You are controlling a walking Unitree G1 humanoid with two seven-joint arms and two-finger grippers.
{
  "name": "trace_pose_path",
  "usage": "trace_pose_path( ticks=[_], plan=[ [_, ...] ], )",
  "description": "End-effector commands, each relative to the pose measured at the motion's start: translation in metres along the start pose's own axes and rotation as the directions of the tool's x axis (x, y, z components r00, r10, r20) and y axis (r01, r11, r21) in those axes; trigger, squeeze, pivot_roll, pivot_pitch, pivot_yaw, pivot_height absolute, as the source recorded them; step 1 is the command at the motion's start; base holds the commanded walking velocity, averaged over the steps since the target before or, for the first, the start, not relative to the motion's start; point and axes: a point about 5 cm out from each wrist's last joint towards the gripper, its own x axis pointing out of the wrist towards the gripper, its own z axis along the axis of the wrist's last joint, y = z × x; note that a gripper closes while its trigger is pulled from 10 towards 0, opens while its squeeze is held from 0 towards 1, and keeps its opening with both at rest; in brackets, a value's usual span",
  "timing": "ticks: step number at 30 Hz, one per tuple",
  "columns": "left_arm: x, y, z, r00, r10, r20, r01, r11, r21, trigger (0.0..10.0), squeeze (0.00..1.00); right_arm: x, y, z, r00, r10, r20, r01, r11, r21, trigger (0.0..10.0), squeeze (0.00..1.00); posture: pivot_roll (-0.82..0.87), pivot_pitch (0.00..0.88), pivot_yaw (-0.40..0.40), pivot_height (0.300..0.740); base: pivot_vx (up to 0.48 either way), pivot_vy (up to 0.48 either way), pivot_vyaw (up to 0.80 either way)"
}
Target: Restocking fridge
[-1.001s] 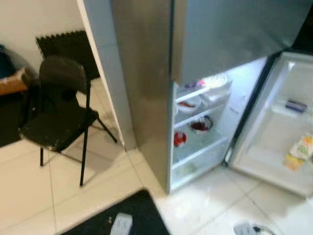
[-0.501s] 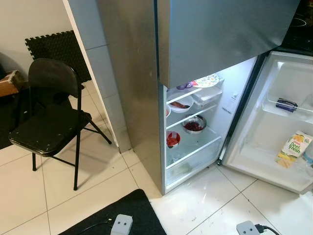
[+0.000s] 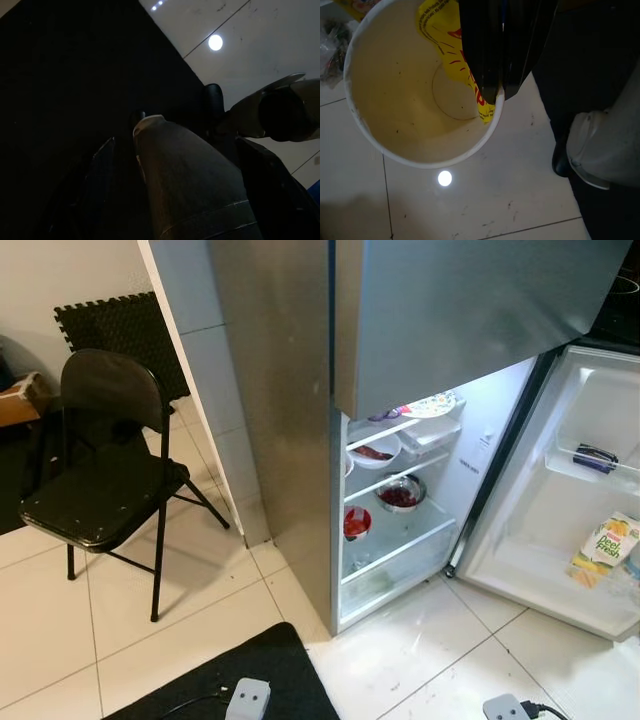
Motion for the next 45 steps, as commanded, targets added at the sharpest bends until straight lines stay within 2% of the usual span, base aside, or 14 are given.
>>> trace_pose_path(
  ticks=[1,22,38,45],
  plan=[
    [-0.0007,-0.0039,-0.0094,0.999,-0.014,-0.035,0.013,1.000,-0.004,10.0,0.00,0.0001,0.0005,0.0004,1.000,0.002,0.001,-0.002,1.000,0.004,10.0,0.00,-0.02,0.000,-0.002,0.740,0.000,-0.341,0.00],
    [-0.0024,0.0000,-0.0115,0.999,-0.007,-0.043,0.007,1.000,0.008,10.0,0.00,-0.0005,0.0013,-0.0017,1.000,0.011,0.007,-0.011,1.000,0.026,10.0,0.00,-0.02,0.000,0.003,0.740,0.000,-0.341,0.00],
    [-0.0019,-0.0022,-0.0117,0.999,-0.016,-0.041,0.016,1.000,0.004,10.0,0.00,-0.0010,0.0080,-0.0009,0.997,0.073,0.039,-0.076,0.995,0.061,10.0,0.00,-0.03,0.000,0.006,0.740,0.000,-0.340,0.00],
    [-0.0023,-0.0007,-0.0110,0.999,-0.016,-0.039,0.016,1.000,0.010,10.0,0.00,-0.0017,0.0097,-0.0029,0.993,0.108,0.041,-0.111,0.990,0.085,10.0,0.00,-0.03,0.000,0.008,0.740,0.000,-0.334,0.74]
  ],
)
